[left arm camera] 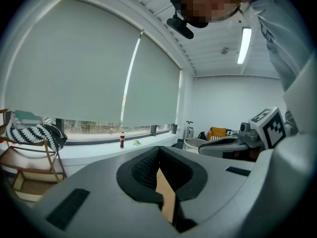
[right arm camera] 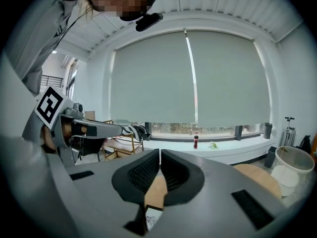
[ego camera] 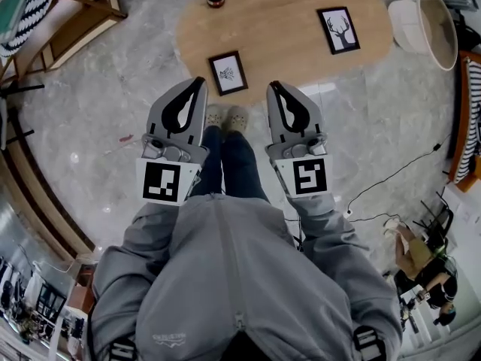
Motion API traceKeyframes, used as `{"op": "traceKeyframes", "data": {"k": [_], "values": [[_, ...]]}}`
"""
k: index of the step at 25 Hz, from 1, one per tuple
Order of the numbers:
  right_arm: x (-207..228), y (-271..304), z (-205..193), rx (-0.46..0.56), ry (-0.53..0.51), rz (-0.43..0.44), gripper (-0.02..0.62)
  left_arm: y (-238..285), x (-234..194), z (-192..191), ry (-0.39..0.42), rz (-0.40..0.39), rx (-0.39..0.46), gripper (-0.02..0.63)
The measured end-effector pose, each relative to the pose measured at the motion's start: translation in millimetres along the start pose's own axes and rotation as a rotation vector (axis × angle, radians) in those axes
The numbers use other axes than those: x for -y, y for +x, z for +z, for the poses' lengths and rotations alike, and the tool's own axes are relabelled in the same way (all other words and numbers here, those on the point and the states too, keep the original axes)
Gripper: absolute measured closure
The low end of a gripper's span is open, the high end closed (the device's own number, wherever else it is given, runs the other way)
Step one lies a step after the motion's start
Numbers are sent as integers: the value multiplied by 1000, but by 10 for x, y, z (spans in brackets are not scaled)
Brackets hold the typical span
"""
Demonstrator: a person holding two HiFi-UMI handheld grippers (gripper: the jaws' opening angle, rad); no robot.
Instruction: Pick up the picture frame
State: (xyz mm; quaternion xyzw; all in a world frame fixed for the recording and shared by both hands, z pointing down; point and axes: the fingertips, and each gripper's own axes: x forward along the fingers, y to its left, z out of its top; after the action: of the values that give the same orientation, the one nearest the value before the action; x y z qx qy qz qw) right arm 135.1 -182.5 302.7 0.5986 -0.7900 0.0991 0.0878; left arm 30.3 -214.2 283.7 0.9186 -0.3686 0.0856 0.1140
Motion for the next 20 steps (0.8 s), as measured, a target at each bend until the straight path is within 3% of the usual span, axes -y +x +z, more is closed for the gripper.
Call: {"op": "traceKeyframes", "data": {"k": [11,20], "values": [[29,376,-1002,-25,2,26,561,315,-144,-1069,-33,-32,-15,589],[-13,662,-1630,-47,-21,64,561,557,-388,-1647,-32,-20,1,589]]}}
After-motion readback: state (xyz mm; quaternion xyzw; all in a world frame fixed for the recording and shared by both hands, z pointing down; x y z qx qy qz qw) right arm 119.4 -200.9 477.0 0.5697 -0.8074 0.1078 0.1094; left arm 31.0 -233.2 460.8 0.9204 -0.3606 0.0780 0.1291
